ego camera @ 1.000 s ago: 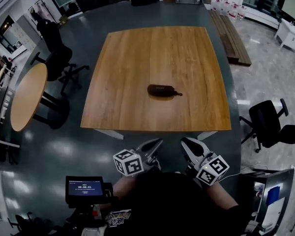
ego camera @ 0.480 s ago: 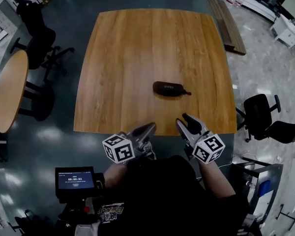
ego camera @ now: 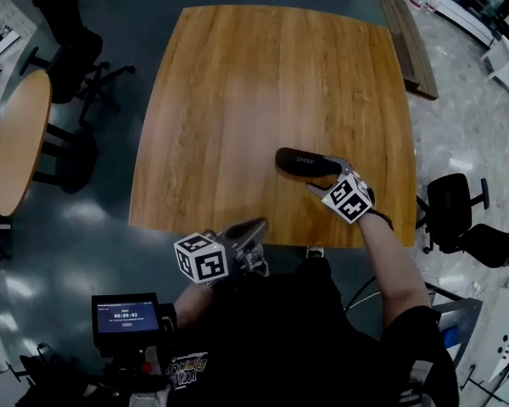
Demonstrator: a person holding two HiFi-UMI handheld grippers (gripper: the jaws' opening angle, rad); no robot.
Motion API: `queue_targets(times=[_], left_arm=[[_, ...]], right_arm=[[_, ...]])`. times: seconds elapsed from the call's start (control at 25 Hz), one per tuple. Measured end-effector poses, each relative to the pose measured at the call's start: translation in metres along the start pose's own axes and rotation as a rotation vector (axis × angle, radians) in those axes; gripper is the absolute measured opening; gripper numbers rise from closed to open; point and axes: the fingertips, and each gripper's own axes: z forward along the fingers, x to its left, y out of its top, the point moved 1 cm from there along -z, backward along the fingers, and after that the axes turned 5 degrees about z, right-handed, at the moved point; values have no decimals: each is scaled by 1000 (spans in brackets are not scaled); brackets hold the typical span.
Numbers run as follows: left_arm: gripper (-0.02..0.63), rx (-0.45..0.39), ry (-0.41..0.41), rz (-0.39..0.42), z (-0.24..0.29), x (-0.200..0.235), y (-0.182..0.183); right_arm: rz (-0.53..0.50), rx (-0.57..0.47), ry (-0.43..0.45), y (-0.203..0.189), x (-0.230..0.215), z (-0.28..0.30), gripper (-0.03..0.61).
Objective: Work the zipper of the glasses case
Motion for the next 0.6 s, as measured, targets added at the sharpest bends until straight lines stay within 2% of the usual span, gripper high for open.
queue_targets(times=[0.16, 0.4, 0.52, 0.6], left_arm=[[2, 15, 12, -11, 9, -6, -1], [2, -57, 135, -67, 5, 0, 2], [2, -68, 156, -75, 11, 5, 8], [2, -54, 175, -39, 15, 10, 12]], right_arm=[[-134, 122, 120, -9, -13, 33, 371], [-234, 206, 281, -21, -4, 59, 388], [-300, 188, 296, -20, 0, 64, 351], [-375, 127, 282, -9, 2, 58, 345]])
